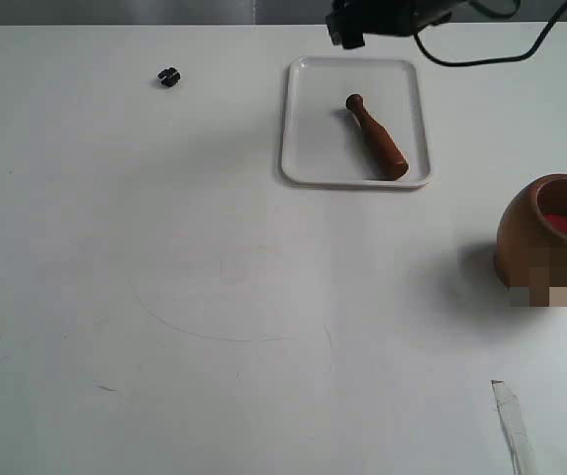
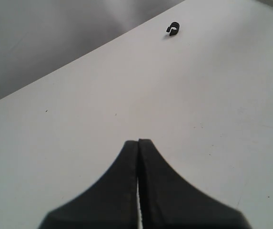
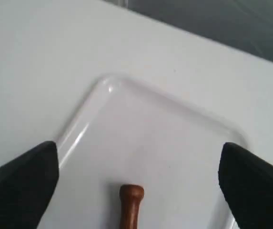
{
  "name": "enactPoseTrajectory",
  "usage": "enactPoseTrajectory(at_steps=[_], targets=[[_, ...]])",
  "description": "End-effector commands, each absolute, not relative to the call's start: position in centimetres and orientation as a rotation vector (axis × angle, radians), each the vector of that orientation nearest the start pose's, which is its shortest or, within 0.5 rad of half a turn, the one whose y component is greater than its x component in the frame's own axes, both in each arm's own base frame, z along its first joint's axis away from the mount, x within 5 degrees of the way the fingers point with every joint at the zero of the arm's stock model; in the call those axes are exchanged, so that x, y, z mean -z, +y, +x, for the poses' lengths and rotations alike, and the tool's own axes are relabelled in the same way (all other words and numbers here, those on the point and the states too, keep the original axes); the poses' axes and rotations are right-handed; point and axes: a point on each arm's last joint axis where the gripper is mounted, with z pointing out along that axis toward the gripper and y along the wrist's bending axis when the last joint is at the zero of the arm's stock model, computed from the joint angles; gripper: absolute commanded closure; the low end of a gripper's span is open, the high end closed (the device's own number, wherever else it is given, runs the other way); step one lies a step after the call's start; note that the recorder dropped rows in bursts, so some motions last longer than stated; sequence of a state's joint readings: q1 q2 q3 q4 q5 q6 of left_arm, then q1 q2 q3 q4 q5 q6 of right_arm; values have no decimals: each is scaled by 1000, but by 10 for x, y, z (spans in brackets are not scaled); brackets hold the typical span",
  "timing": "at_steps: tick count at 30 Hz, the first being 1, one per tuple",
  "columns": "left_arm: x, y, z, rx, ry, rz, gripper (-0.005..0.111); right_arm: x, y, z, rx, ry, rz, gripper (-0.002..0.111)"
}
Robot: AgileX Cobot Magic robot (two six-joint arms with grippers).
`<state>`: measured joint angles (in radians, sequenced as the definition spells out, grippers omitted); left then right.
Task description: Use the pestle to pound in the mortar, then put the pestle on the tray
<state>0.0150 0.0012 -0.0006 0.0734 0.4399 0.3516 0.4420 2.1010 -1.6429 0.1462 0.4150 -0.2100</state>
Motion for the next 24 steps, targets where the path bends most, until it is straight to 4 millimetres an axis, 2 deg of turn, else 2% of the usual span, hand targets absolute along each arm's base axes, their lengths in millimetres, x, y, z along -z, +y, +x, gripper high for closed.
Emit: enactPoseTrajectory(at_steps=[1,6,12,16,21,24], targets=[[-174,3,51,-302,1897,361,107,-247,208,428,-243,2193,-634,24],[-174,3,51,-302,1897,361,107,-267,200,415,-251,2086,-580,24],[-174,3,51,-302,1897,361,107,-283,178,379,-236,1832,-476,24],[-174,3,51,-302,1897,361,107,-289,158,344,-217,1651,-418,24],[-174,3,51,-302,1897,361,107,-287,139,297,-245,1530,-417,24],[-174,3,51,-302,1897,361,107,-289,125,269,-295,1472,-360,24]])
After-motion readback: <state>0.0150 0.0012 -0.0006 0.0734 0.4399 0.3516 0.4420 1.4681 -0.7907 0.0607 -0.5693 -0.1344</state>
